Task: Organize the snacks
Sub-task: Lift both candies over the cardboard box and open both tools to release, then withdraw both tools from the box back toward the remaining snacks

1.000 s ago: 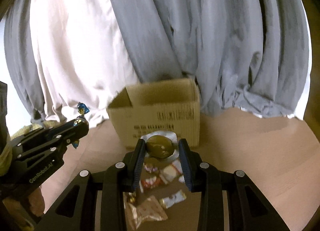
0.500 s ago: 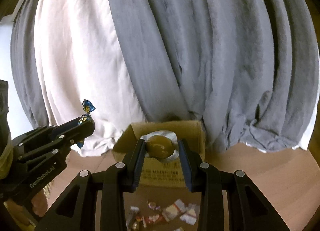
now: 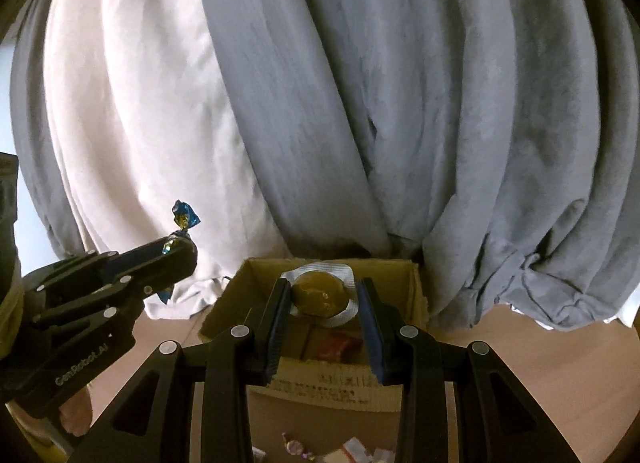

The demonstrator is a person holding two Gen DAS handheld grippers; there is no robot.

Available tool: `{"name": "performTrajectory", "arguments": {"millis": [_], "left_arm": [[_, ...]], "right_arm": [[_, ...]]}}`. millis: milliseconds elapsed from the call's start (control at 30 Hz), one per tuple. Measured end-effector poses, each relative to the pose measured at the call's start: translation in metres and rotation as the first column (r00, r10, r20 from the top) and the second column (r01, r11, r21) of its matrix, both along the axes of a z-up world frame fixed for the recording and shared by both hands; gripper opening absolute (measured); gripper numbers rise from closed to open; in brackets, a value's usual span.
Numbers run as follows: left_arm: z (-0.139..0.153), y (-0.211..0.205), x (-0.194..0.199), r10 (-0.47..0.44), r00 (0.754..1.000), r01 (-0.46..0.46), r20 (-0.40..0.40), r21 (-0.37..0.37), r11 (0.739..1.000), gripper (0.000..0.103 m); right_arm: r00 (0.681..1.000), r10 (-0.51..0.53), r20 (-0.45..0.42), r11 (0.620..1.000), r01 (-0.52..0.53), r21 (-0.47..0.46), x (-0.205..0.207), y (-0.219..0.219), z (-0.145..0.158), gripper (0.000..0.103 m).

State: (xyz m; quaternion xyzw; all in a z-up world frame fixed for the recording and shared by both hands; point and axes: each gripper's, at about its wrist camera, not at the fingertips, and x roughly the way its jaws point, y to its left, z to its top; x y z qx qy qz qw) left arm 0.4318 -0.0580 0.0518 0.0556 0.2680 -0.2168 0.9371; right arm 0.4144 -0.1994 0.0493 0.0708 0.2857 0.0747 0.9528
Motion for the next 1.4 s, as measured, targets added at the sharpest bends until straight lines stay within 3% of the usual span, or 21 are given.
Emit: {"name": "performTrajectory", "arguments": {"millis": [300,367,400,433,500,567,700,1033,1400], "left_arm": [[-0.027,-0.007,0.044,0.004,0.994,-0.002,-0.11,0.016,1.0,0.021],[-0.033,-0.008,0.048,0.011,0.992,-0.008,-0.122,0.025,1.0,0.031],[-0.035,-0.008,0.05,0.018,0.992,-0.014,-0.125,0.032,0.999,0.045],[-0.037,-0.008,0.05,0.026,0.992,-0.021,-0.124,0.037,0.999,0.051],[-0.04,-0.005,0.047,0.042,0.992,-0.035,-0.116,0.054,0.998,0.051],[-0.042,-0.004,0.045,0.049,0.993,-0.042,-0.104,0.07,0.997,0.051],[-0.04,0.006,0.033,0.069,0.993,-0.062,-0.099,0.072,0.995,0.058],[-0.028,0.022,-0.023,0.114,0.993,-0.114,-0.008,0.059,0.992,0.063],[-0.038,0.029,-0.085,0.08,0.997,-0.079,-0.021,0.056,0.995,0.063]], "right_arm": [[0.995,0.011,-0.1,1.0,-0.011,-0.001,0.045,-0.004,-0.025,0.036],[0.994,-0.001,-0.11,1.0,0.0,-0.014,0.05,-0.004,-0.031,0.036],[0.993,-0.008,-0.117,1.0,0.005,-0.025,0.052,-0.004,-0.033,0.037],[0.992,-0.015,-0.126,0.999,0.01,-0.039,0.054,-0.004,-0.036,0.042],[0.99,-0.034,-0.136,0.998,0.026,-0.056,0.057,-0.004,-0.04,0.06],[0.991,-0.055,-0.121,0.997,0.047,-0.067,0.055,-0.006,-0.042,0.061],[0.99,-0.077,-0.119,0.995,0.07,-0.065,0.046,-0.007,-0.042,0.061],[0.987,-0.108,-0.122,0.994,0.11,0.013,0.004,-0.008,-0.03,0.061],[0.984,-0.114,-0.135,0.992,0.12,0.032,-0.063,-0.002,-0.034,0.061]]}}
